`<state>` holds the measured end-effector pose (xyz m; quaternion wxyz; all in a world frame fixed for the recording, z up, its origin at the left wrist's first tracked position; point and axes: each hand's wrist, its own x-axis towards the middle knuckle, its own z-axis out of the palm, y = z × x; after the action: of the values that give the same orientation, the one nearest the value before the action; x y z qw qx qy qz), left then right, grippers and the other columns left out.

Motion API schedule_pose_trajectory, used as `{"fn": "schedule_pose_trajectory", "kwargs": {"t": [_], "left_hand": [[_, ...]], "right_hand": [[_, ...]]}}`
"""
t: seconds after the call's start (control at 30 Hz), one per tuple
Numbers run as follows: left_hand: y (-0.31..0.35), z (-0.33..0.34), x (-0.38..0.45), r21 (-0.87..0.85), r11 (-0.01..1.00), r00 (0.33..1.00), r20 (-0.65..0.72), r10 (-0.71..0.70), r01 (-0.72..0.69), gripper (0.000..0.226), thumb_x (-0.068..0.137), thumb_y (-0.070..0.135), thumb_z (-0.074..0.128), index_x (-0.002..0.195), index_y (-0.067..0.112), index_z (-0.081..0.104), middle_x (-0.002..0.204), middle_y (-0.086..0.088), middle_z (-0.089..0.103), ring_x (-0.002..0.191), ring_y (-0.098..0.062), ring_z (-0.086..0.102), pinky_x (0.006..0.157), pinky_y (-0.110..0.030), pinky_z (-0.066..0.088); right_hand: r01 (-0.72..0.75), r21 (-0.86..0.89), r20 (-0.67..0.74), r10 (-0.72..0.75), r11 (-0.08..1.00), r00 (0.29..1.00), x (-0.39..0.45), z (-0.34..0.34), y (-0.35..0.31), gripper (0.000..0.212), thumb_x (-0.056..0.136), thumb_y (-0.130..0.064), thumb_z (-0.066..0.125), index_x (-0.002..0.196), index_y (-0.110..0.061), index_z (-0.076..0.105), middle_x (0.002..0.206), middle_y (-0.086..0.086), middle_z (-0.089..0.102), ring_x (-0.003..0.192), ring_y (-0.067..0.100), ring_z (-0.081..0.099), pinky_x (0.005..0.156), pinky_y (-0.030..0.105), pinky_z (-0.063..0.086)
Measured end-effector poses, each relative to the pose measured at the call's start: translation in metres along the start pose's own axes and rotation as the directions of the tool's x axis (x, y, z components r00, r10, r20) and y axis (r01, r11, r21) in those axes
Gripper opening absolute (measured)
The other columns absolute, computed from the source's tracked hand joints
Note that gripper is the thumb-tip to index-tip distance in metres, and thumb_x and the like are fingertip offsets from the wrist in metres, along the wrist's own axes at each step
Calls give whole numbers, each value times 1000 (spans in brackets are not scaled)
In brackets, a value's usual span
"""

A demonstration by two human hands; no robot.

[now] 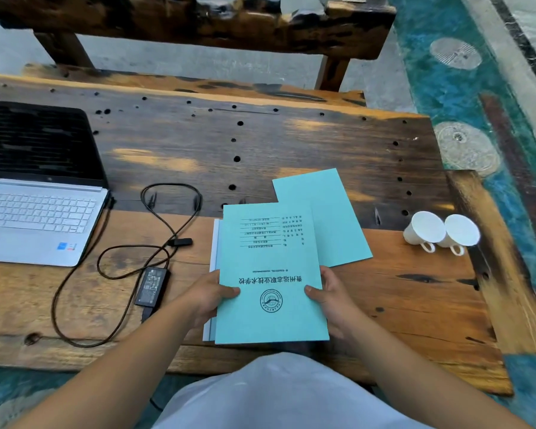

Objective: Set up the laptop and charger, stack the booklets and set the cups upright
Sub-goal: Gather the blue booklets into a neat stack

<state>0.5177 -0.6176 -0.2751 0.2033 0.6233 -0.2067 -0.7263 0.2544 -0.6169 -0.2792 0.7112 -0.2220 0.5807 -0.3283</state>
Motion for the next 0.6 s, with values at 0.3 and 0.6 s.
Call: {"fn": "schedule_pose_trajectory", "kwargs": {"t": [0.3,0.6], "left_hand": [[67,18,11,727,662,825,-254,506,-182,62,90,23,67,144,15,40,141,-9,53,124,-27,52,95,-32,43],[167,86,21,725,-591,850,513,119,-355,42,86,47,65,122,26,60,122,1,63,104,-20,58,88,-40,38]], "right_hand": [[35,-202,-67,-49,979,997,23,3,-42,37,92,7,55,108,-26,59,107,7,75,82,28,75,62,40,59],[343,-795,302,-163,500,939,25,21,-82,40,89,-7,65,122,-28,59,115,0,68,103,21,65,90,37,53]]}}
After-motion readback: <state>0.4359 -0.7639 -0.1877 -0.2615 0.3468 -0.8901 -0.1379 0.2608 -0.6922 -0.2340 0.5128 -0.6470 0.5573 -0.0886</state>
